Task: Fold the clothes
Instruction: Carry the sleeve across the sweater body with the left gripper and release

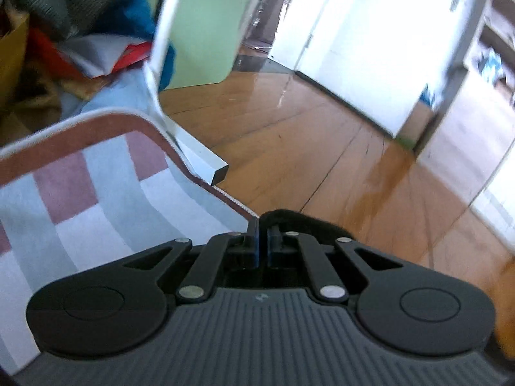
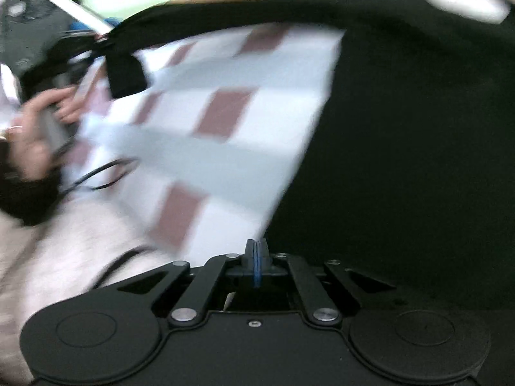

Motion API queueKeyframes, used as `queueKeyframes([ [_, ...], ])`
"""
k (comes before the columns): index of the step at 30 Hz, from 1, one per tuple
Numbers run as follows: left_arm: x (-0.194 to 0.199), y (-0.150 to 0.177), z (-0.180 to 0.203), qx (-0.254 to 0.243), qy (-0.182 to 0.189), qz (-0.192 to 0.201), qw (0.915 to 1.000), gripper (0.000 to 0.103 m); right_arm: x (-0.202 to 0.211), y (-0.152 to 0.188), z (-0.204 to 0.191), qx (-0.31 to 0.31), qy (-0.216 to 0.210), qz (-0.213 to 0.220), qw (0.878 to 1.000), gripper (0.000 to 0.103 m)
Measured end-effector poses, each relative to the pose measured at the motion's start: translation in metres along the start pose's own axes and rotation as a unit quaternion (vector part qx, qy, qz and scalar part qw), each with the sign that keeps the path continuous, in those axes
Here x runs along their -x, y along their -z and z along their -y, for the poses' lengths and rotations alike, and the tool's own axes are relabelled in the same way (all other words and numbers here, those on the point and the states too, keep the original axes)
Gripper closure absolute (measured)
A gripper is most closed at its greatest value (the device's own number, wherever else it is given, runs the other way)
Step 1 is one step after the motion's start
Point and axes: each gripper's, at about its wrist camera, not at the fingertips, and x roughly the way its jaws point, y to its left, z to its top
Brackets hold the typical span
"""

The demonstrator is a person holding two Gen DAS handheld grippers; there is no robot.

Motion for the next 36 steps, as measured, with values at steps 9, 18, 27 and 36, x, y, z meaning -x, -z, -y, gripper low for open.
queueKeyframes([
  [9,-0.050,0.015,0.000,0.089,-0.038,-0.105,0.9898,0.099,0.061,-0.063,0.009,0.044,0.049,0.041,0.997,0.083],
  [18,-0.105,0.044,0.031,0.032,0.004,-0.146,0.9887,0.099,0.146,-0.199,0.041,-0.011,0.236,0.107,0.966,0.052],
  [27,-0.124,0.028,0.017,0.025,-0.045,-0.125,0.9908,0.099,0.114,-0.292,0.095,-0.031,0.200,0.105,0.974,0.052],
  [36,-0.125,0.021,0.006,0.038,-0.035,-0.122,0.9911,0.099,0.036,-0.326,0.152,-0.108,0.159,0.126,0.973,0.048],
])
